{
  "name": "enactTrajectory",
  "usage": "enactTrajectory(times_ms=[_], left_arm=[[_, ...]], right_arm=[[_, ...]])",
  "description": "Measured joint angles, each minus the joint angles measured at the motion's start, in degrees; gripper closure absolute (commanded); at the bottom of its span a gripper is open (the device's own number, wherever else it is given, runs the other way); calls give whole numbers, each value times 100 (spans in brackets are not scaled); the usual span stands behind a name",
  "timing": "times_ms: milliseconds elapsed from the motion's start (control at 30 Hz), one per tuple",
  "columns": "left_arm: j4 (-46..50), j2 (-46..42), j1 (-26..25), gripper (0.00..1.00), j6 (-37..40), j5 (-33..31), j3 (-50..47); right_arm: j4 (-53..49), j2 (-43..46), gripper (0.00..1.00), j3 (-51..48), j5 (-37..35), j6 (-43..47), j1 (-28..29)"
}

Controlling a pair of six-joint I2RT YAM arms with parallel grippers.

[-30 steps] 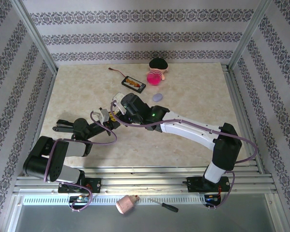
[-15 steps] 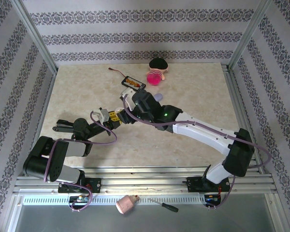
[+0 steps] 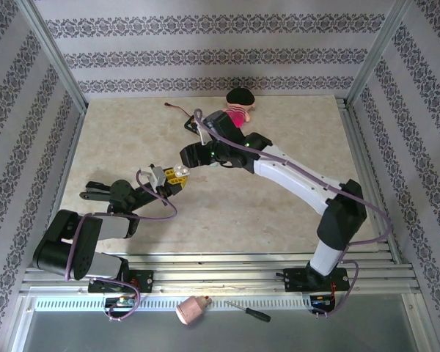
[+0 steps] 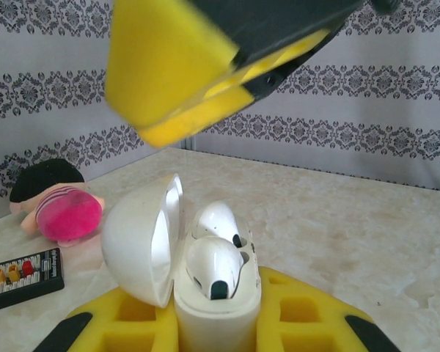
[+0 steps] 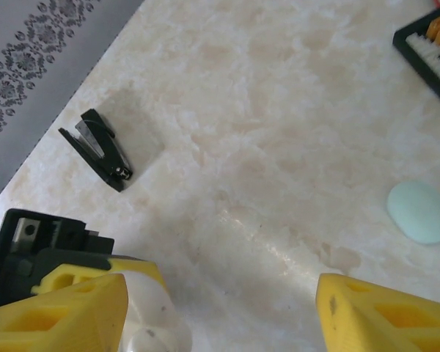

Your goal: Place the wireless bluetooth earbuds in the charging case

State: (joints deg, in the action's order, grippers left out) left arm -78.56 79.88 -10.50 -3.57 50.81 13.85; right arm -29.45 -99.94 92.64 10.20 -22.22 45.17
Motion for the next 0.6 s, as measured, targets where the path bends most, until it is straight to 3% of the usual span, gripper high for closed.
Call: enactTrajectory(times_ms=[233, 600], left_arm=[[2, 0, -4, 97, 11, 22, -26], [15, 0, -37, 97, 11, 133, -98]], right_arm=[[-791, -608, 28, 752, 385, 2, -9], [-1255, -597, 27, 890, 597, 498, -39]])
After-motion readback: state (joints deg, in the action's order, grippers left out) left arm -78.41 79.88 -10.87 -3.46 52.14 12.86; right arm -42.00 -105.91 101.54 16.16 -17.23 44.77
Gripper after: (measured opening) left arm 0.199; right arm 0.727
